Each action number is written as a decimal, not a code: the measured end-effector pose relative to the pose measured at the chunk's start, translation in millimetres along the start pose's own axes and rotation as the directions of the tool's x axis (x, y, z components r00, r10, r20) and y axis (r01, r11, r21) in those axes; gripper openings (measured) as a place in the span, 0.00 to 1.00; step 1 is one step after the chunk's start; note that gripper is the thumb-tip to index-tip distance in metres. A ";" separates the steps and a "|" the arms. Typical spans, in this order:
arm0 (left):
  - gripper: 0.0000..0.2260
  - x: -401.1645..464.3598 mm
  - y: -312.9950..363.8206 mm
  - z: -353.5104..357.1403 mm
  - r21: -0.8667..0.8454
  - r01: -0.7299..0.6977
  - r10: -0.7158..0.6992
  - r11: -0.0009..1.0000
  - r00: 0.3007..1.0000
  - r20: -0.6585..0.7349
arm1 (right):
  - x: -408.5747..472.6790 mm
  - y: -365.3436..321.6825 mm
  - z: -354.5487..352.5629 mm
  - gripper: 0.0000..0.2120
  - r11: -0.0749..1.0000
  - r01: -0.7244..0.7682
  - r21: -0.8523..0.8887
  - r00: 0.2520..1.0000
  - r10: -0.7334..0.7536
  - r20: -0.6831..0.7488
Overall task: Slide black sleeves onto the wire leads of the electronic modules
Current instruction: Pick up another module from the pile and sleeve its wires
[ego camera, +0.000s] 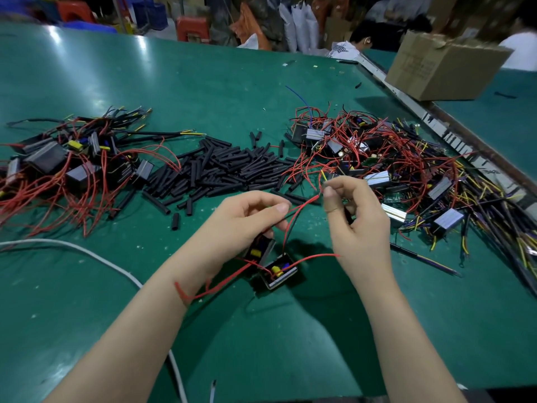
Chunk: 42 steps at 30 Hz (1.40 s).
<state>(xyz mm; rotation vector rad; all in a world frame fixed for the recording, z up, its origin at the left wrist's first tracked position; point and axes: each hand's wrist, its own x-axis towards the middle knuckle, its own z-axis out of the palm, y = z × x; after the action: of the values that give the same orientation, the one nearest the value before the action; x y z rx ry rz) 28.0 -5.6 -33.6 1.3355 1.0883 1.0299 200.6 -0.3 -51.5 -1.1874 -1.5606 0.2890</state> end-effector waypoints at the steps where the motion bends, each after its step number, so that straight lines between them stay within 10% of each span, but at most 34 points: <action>1: 0.03 0.3 -0.1 -2.2 -0.014 0.007 -0.007 1.000 1.000 -0.002 | 0.4 -0.8 -0.2 0.04 0.999 -0.015 0.034 1.000 0.015 -0.002; 10: 0.13 0.0 1.6 -7.8 -0.242 0.016 -0.037 0.970 0.996 -0.083 | 0.5 -10.2 -3.6 0.13 0.938 -0.066 0.341 0.995 0.087 -0.048; 17: 0.16 1.9 -0.2 -19.6 -0.664 0.262 -0.264 0.700 0.959 0.101 | 0.4 -13.7 -5.9 0.10 0.871 -0.171 0.461 0.985 0.150 0.083; 23: 0.08 5.0 4.4 -22.4 -0.618 0.074 -0.182 0.783 0.977 -0.114 | 1.7 -7.7 -4.3 0.11 0.886 -0.110 0.451 0.993 0.114 0.020; 26: 0.10 2.3 1.9 -16.6 -0.074 -0.124 0.100 0.990 0.958 -0.269 | -0.6 -3.4 0.7 0.11 0.951 -0.049 0.305 0.997 0.029 0.068; 31: 0.04 -1.2 -1.0 9.1 0.462 -0.278 0.316 0.842 0.949 -0.004 | -3.0 -4.4 8.3 0.08 0.982 0.119 0.150 0.983 -0.138 0.124; 35: 0.19 2.7 13.7 20.0 0.298 -0.224 0.252 0.928 0.966 -0.059 | 8.3 -5.2 1.9 0.13 0.960 0.225 -0.168 0.973 -0.214 0.082; 42: 0.17 16.2 47.4 14.2 -0.033 0.019 -0.022 0.999 0.996 -0.088 | 62.6 0.2 -14.9 0.18 0.539 0.651 -0.534 0.752 -0.551 0.362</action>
<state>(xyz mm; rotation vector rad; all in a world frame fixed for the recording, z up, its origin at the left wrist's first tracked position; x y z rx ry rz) 47.5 7.1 12.9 1.2606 1.1443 1.0954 219.7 43.7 -8.6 -1.0230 -2.1995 -0.7015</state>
